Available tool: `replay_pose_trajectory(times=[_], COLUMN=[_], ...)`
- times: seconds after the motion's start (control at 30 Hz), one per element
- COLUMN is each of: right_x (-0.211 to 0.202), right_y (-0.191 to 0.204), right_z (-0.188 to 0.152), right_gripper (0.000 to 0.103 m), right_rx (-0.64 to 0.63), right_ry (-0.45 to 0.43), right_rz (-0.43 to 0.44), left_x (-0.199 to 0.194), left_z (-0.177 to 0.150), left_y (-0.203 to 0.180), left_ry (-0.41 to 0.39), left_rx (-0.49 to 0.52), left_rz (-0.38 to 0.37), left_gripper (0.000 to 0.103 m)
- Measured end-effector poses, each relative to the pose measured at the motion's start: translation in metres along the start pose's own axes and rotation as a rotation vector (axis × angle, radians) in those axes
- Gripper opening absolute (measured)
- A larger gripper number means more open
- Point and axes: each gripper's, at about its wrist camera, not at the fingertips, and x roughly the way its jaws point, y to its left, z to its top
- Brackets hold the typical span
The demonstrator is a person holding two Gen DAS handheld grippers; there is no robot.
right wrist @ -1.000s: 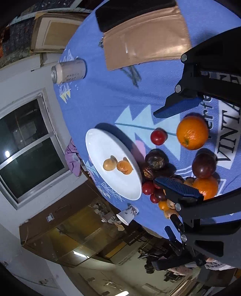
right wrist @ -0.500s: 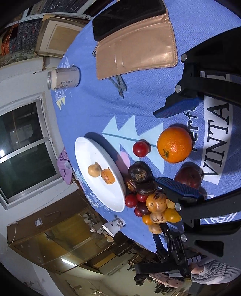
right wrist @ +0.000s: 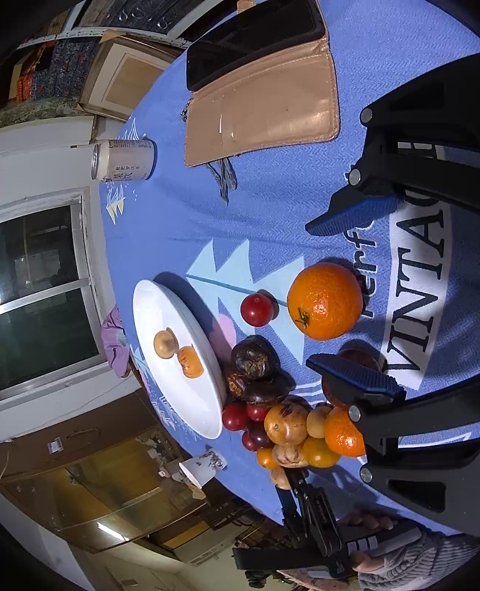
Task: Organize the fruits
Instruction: 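Grasp another pale yellow fruit with the left gripper while the right moves to a mandarin, then grasp the mandarin with the right gripper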
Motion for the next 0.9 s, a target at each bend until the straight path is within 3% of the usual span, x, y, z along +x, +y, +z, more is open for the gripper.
replay_pose_trajectory(times=[0.17, 0.3, 0.67, 0.9], right_x=[0.010, 0.016, 0.018, 0.000], right_y=[0.004, 0.007, -0.003, -0.002], right_z=[0.002, 0.001, 0.002, 0.016], right_gripper=[0.062, 0.053, 0.047, 0.047], right_rx=[-0.024, -0.030, 0.028, 0.039], right_ry=[0.027, 0.049, 0.049, -0.024], right_rz=[-0.010, 0.001, 0.058, 0.090], left_x=[0.001, -0.001, -0.003, -0.024], left_z=[-0.002, -0.003, -0.004, 0.013], left_y=[-0.001, -0.010, -0.002, 0.009], left_ry=[0.012, 0.008, 0.001, -0.091], left_rx=[-0.016, 0.023, -0.016, -0.062], left_rz=[-0.015, -0.025, -0.055, -0.017], left_gripper=[0.062, 0.044, 0.044, 0.044])
